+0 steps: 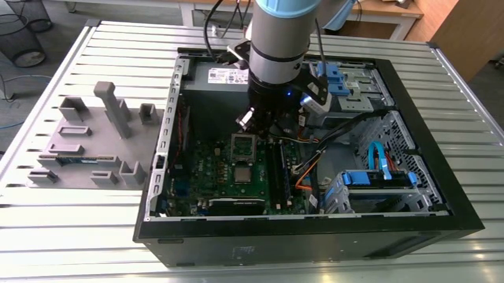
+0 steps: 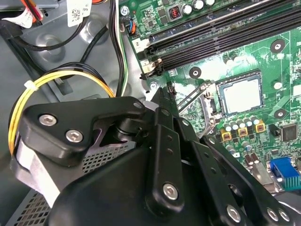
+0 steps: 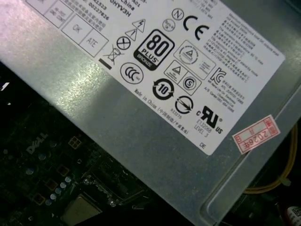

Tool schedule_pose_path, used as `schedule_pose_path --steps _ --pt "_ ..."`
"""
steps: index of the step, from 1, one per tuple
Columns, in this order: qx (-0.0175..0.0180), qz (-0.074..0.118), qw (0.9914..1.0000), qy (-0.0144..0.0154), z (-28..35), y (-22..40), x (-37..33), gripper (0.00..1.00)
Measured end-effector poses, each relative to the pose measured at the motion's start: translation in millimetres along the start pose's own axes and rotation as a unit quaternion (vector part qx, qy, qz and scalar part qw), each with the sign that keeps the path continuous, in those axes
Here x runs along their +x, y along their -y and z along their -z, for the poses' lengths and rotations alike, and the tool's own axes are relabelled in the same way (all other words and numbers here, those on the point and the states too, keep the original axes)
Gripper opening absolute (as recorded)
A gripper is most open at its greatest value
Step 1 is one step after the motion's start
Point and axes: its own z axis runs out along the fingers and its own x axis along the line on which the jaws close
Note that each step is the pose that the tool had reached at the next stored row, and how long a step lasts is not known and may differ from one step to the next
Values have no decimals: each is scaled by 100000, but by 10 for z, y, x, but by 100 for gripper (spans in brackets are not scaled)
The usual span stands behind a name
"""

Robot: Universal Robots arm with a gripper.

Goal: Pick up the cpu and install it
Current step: 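Close the cpu cover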

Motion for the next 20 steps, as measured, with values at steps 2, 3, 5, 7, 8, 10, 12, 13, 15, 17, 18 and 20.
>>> schedule_pose_path --steps 2,3,5,7,8,10,12,13,15,17,18,20 --pt "-7 22 100000 14 7 -1 0 11" --pt "-13 25 100000 25 7 -2 1 11" --pt "-7 27 100000 14 9 -6 7 11" --pt "-5 46 100000 8 9 -11 12 11" --pt "-4 64 100000 2 10 -14 15 11" --pt "-9 104 100000 4 11 -16 18 11" --pt "-7 136 100000 -6 17 -18 20 11" --pt "-10 162 100000 -7 20 -18 20 11" --pt "-16 216 100000 0 27 -20 21 11" --pt "-25 270 100000 13 30 -23 24 11" --pt "-24 298 100000 4 31 -24 26 11" --pt "-25 360 99999 -2 34 -27 29 11"
